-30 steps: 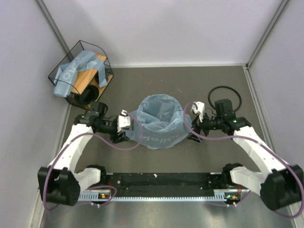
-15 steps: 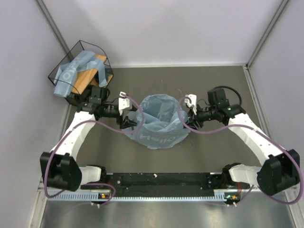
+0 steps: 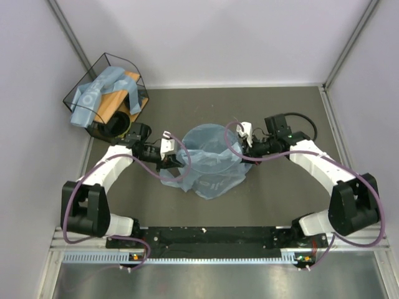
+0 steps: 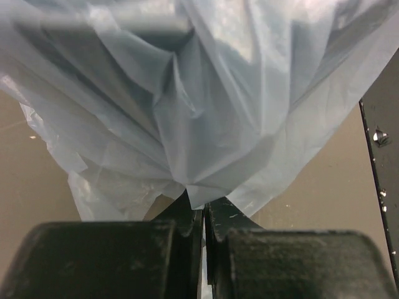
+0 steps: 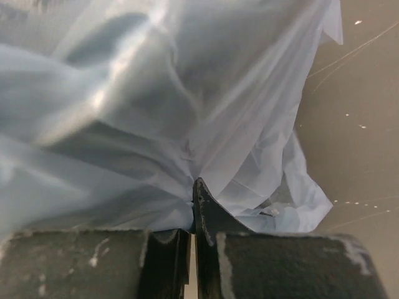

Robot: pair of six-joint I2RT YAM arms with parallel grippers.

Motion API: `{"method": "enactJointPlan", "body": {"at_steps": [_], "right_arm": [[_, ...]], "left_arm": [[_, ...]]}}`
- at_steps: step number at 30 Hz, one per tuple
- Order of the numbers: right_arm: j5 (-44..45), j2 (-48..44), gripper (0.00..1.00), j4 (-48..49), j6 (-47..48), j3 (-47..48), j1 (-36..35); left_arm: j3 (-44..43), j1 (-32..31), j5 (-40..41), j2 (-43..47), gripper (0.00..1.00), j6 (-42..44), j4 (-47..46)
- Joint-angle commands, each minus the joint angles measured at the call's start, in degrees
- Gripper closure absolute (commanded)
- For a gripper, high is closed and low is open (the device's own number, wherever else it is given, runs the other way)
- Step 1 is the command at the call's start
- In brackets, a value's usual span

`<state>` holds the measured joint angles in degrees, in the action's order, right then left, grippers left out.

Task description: Put the trash bags into the trash bin

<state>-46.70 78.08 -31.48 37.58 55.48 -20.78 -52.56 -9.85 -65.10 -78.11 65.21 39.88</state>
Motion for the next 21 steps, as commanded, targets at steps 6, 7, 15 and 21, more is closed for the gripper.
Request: {"method": "enactJointPlan", "body": {"at_steps": [6, 7, 15, 21], "right_arm": [[-3.2, 8.7, 1.00, 2.8, -0.8, -1.7, 2.8], [-3.4, 9.3, 1.00, 3.1, -1.3, -1.8, 2.8], [-3.6, 10.3, 1.00, 4.2, -2.1, -2.7, 2.9], [0.6, 3.3, 0.24, -3.9, -4.4, 3.4, 6.2]], "left_arm": [[2.3, 0.9, 3.1, -4.5, 1.00, 6.2, 2.5], [2.5, 0.8, 3.0, -4.5, 1.00, 6.2, 2.5], [5.4, 1.0, 4.4, -2.0, 1.00, 5.5, 3.0], [3.3, 2.2, 5.2, 8.4, 0.46, -7.5, 2.0]]}}
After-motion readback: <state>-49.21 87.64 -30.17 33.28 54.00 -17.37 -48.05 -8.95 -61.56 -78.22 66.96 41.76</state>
